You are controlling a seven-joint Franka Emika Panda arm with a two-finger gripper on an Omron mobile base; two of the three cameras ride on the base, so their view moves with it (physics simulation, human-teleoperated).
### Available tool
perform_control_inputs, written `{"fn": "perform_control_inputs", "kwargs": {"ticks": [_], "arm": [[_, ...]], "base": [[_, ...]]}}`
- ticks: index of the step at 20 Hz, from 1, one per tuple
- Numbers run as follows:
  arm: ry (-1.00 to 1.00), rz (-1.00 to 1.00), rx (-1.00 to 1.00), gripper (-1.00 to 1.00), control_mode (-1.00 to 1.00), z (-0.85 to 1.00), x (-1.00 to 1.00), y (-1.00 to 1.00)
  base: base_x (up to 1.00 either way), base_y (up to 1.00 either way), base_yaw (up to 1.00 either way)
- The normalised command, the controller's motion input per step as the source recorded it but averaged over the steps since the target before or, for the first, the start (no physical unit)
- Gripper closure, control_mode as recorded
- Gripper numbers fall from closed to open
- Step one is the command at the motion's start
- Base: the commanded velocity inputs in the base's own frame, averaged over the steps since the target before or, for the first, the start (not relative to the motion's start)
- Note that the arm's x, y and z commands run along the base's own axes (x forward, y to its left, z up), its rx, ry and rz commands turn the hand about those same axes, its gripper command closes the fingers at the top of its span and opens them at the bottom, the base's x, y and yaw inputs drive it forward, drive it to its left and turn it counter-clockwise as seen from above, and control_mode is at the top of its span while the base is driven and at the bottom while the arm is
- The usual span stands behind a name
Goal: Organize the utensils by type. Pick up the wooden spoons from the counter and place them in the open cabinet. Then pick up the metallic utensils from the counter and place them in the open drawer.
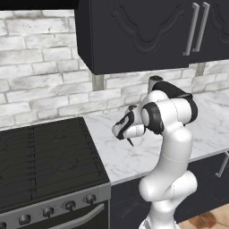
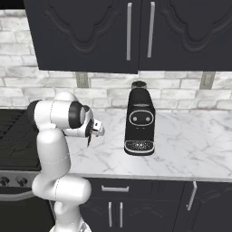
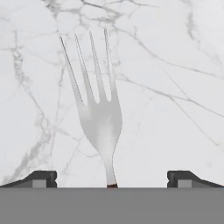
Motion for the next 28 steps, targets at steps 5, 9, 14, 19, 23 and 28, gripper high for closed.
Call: {"fn": "perform_control_inputs", "kwargs": {"ticks": [5, 9, 14, 19, 23, 28], "arm": [[0.00, 0.00, 0.00, -1.00, -1.00, -0.40, -0.28, 0.00], [0.00, 0.00, 0.00, -1.00, -1.00, -0.42, -0.34, 0.00], [0.00, 0.00, 0.00, -1.00, -1.00, -0.40, -0.47, 0.00], [0.00, 0.00, 0.00, -1.00, -1.00, -0.29, -0.57, 0.00], [0.00, 0.00, 0.00, -1.00, -1.00, -0.26, -0.55, 0.00], [0.00, 0.00, 0.00, -1.00, -1.00, -0.51, -0.10, 0.00]], "base": [[0.00, 0.00, 0.00], [0.00, 0.00, 0.00], [0.00, 0.00, 0.00], [0.00, 0.00, 0.00], [0.00, 0.00, 0.00], [0.00, 0.00, 0.00]]}}
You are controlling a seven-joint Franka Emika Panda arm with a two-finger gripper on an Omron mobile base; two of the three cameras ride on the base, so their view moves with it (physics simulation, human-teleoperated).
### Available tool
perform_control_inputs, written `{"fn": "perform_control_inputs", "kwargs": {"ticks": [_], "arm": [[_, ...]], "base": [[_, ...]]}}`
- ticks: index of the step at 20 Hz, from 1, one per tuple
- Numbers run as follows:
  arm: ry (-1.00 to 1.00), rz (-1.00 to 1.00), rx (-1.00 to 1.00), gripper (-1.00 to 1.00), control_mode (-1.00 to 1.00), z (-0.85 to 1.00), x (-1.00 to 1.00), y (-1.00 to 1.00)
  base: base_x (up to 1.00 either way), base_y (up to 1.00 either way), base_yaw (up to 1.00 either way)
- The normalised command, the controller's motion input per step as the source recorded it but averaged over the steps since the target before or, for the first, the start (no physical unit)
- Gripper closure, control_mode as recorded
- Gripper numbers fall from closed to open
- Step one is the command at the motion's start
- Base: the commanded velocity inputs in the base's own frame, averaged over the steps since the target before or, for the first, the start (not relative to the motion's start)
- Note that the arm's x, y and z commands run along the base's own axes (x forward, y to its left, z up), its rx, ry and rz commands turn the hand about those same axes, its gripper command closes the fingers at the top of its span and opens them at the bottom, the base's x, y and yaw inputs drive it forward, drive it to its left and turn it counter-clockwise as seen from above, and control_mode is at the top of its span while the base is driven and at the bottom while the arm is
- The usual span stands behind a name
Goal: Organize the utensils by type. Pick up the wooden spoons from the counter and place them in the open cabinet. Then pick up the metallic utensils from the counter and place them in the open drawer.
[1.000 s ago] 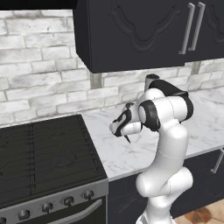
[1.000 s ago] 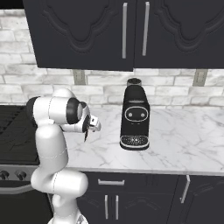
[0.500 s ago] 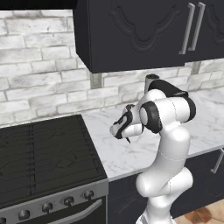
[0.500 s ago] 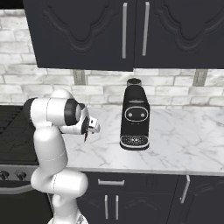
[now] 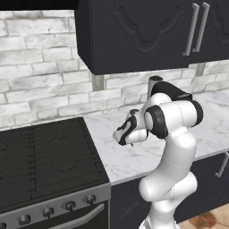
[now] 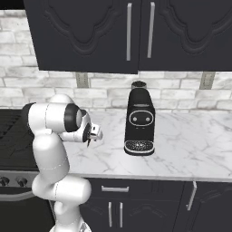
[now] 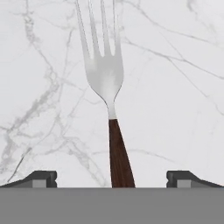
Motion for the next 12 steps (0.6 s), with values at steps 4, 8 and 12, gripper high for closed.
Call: {"fn": "perform_control_inputs", "kwargs": {"ticks": [4, 8, 12], "arm": [[0.02, 0.00, 0.00, 1.00, -1.00, -0.73, 0.00, 0.00], [0.03, 0.00, 0.00, 1.00, -1.00, -0.73, -0.02, 0.00], [0.00, 0.00, 0.00, 1.00, -1.00, -0.64, -0.28, 0.00]], "base": [[0.00, 0.00, 0.00], [0.00, 0.00, 0.00], [0.00, 0.00, 0.00]]}}
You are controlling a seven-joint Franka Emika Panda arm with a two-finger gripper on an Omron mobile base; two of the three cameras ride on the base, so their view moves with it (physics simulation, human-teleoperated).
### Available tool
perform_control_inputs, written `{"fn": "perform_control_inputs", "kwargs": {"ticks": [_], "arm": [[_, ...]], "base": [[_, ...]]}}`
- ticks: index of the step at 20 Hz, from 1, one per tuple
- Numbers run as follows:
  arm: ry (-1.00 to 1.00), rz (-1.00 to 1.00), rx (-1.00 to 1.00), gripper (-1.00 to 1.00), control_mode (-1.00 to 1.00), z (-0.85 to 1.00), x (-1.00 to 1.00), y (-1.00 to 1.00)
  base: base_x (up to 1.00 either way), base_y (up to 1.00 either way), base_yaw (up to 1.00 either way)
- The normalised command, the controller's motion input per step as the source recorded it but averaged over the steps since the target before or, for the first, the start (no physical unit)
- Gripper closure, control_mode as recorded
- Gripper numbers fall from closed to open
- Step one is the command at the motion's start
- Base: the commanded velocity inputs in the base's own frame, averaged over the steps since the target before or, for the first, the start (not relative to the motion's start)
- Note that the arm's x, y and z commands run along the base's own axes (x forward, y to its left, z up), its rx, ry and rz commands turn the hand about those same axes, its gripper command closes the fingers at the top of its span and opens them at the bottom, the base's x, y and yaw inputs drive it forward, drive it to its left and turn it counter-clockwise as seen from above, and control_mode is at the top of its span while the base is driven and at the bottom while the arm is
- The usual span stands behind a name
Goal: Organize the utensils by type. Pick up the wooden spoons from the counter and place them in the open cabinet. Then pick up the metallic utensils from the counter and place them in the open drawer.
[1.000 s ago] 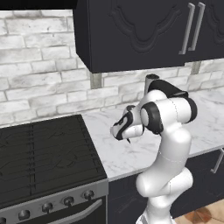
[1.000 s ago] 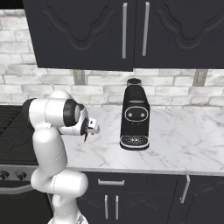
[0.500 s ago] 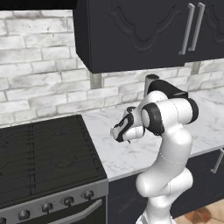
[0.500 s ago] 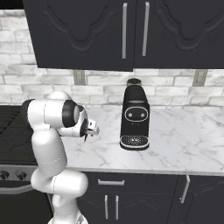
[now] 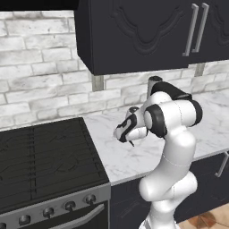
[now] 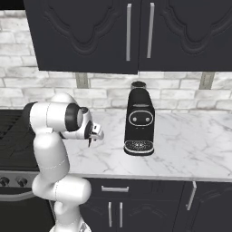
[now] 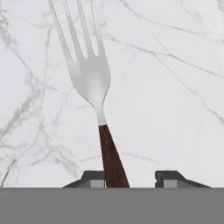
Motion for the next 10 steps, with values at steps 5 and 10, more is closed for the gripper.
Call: {"fn": "perform_control_inputs", "kwargs": {"ticks": [5, 10], "arm": [[-0.01, 0.00, 0.00, 1.00, -1.00, -0.43, -0.55, 0.00], [-0.06, 0.00, 0.00, 1.00, -1.00, -0.28, -0.58, 0.00]], "base": [[0.00, 0.00, 0.00], [0.00, 0.00, 0.00]]}}
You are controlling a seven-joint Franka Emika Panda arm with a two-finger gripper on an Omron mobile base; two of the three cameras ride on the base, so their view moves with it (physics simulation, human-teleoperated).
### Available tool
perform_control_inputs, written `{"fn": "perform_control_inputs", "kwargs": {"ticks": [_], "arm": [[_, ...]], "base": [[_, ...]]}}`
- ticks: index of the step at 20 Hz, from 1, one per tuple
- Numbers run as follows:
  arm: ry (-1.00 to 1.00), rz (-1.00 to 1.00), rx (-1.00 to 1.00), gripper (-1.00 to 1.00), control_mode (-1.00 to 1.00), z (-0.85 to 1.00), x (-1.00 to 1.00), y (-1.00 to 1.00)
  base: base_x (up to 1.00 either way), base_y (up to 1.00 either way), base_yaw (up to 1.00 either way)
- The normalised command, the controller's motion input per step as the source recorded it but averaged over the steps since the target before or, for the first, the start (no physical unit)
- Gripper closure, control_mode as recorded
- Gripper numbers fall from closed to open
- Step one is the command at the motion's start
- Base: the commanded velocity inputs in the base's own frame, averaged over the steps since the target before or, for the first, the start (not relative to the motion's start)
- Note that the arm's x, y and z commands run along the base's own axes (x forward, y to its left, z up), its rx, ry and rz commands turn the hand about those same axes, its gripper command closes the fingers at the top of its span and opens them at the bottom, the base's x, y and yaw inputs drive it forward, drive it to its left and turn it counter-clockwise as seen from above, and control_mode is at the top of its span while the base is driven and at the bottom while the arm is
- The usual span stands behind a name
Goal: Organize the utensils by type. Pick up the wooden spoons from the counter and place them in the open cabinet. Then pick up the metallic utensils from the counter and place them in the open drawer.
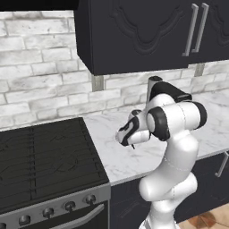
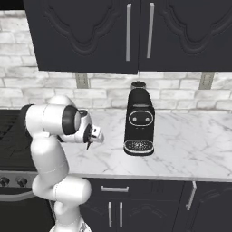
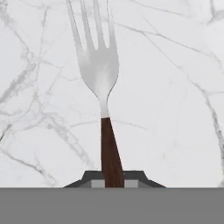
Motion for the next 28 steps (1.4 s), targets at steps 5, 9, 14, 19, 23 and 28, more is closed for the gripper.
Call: {"fn": "perform_control_inputs", "kwargs": {"ticks": [5, 9, 14, 19, 23, 28], "arm": [[-0.31, 0.03, 0.00, 1.00, -1.00, 0.35, -0.41, 0.00], [-0.41, 0.19, 0.00, 1.00, -1.00, 0.81, -0.42, 0.00], [-0.37, 0.32, 0.00, 1.00, -1.00, 0.84, -0.52, 0.00], [-0.16, 0.42, 0.00, 1.00, -1.00, 0.70, -0.68, -0.04], [0.09, 0.38, 0.00, 1.00, -1.00, 0.68, -0.44, -0.08], [0.15, 0.34, -0.05, 1.00, -1.00, 0.52, -0.53, -0.05]], "base": [[0.00, 0.00, 0.00], [0.00, 0.00, 0.00], [0.00, 0.00, 0.00], [0.00, 0.00, 0.00], [0.00, 0.00, 0.00], [0.00, 0.00, 0.00]]}}
